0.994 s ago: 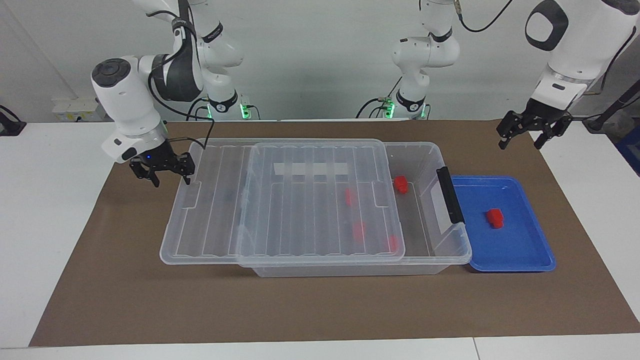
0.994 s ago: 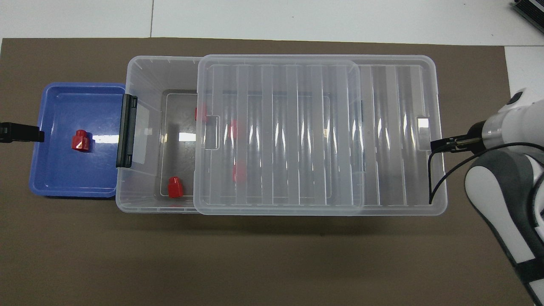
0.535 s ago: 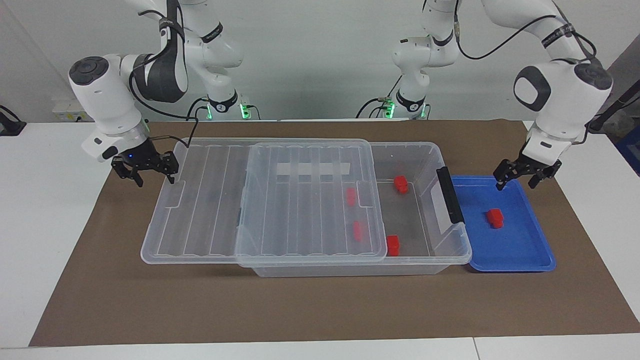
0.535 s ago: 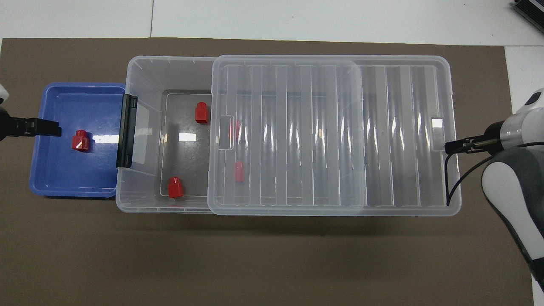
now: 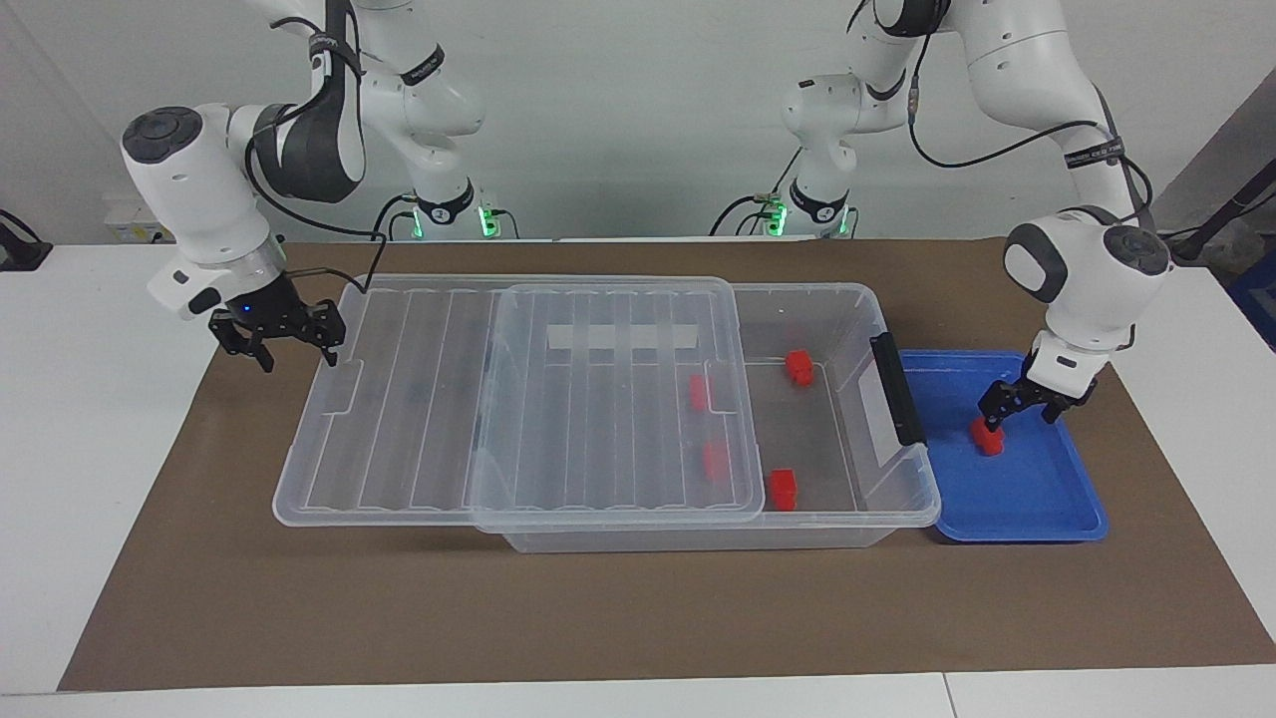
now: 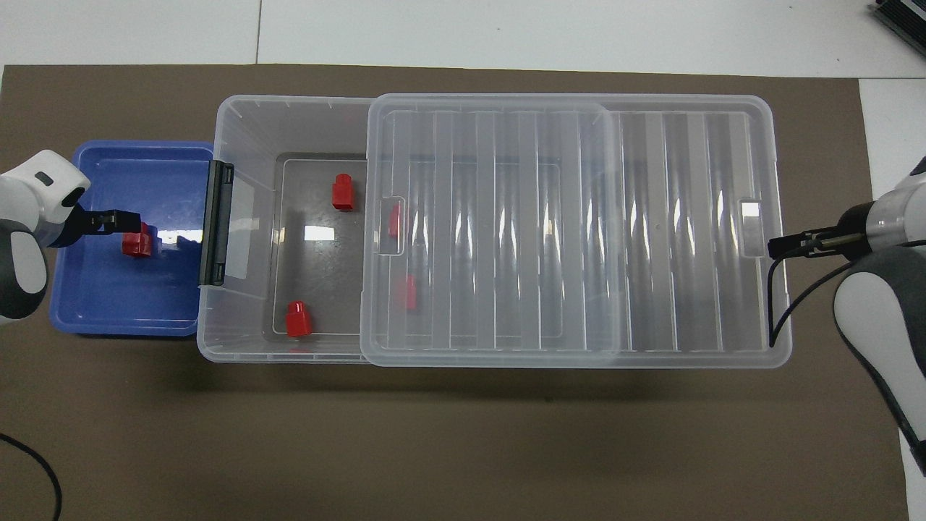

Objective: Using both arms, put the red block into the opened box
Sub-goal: 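Grasp the red block in the blue tray with the left gripper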

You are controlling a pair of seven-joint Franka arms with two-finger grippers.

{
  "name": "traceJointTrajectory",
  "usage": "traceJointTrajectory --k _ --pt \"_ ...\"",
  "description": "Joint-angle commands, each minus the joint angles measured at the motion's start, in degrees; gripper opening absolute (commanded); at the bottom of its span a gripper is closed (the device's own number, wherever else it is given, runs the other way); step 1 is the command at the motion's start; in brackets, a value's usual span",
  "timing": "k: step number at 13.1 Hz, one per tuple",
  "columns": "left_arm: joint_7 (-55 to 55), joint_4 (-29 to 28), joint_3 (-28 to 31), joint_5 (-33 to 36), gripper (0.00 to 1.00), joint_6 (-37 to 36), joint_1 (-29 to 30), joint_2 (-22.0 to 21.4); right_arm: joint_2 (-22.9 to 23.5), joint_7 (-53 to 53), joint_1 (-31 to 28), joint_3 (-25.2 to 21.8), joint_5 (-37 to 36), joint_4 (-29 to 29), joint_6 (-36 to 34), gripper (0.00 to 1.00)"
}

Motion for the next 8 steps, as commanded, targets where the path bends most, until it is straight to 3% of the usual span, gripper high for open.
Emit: traceJointTrajectory --k 1,3,6,8 --pt "-1.5 -0.4 -0.3 0.7 1.00 4.0 -0.1 2.1 -0.5 -1.8 -0.9 0.3 -0.6 -0.1 -0.3 0.86" --pt "-1.9 -0.6 -0.3 0.7 0.99 4.1 -0.2 2.2 -0.5 -1.8 -1.7 0.3 -0.6 -0.2 0.1 0.86" --pt "-1.4 -2.2 -0.2 0.7 0.79 5.1 -0.6 2.0 -0.5 -1.8 -2.3 0.2 -0.6 -0.3 0.6 0.86" --pt "-1.2 -3.4 -0.2 0.7 0.79 5.3 -0.6 1.6 -0.5 -1.8 -2.6 0.3 -0.6 -0.3 0.7 0.86"
